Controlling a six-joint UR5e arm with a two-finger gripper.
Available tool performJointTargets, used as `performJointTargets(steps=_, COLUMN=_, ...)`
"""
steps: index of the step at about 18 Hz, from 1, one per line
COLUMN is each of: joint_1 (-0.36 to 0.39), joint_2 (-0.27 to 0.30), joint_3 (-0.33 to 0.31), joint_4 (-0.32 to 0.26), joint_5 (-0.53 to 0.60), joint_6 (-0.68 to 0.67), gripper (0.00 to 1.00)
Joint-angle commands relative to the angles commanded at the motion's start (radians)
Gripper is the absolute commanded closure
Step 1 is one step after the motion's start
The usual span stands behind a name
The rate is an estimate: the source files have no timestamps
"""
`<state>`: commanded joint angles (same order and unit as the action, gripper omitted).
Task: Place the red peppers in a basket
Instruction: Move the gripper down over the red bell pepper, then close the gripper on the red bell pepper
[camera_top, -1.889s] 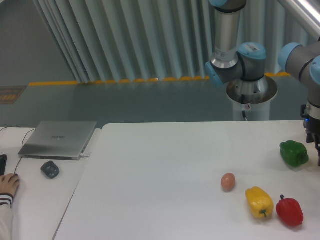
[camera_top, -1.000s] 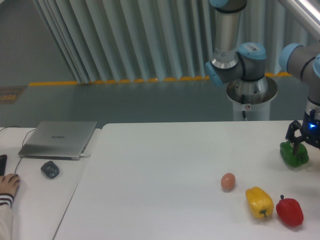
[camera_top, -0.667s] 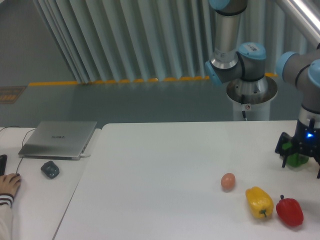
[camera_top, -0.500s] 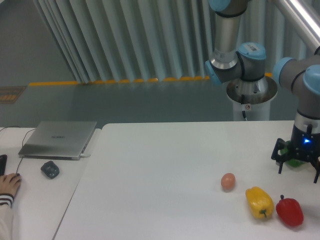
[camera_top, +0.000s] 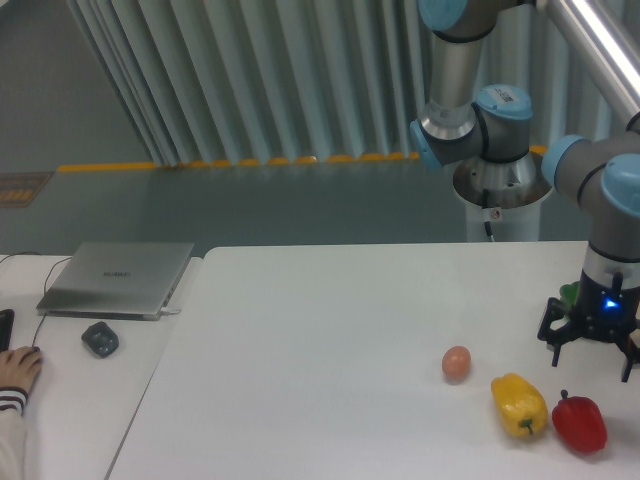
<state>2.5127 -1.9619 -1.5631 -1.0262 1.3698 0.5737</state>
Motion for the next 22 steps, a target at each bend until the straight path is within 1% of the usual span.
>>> performJointTargets(steps=4, joint_1=0.0, joint_2=-0.018, joint_3=0.0, joint_4=0.002, joint_5=0.0, joint_6=0.002, gripper=0.0)
performJointTargets(steps=7, joint_1=0.002, joint_2=-0.054, joint_3=0.002, joint_4=0.05, joint_5=0.002, joint_6=0.003, gripper=0.0)
performJointTargets(steps=8, joint_1=0.002, joint_2=-0.063, joint_3=0.003, joint_4=0.057, joint_5=0.008, joint_6=0.002, gripper=0.0)
performJointTargets(steps=10, joint_1=0.002, joint_2=-0.072, joint_3=0.009, joint_4=0.058, joint_5=0.028, joint_6=0.0, gripper=0.0)
performJointTargets(steps=18, joint_1=-0.002, joint_2=-0.094, joint_3=0.014, joint_4=0.06, joint_5=0.029, joint_6=0.0, gripper=0.0)
performJointTargets(steps=22, joint_1=-0.023, joint_2=-0.11, joint_3=0.021, joint_4=0.06, joint_5=0.031, joint_6=0.0, gripper=0.0)
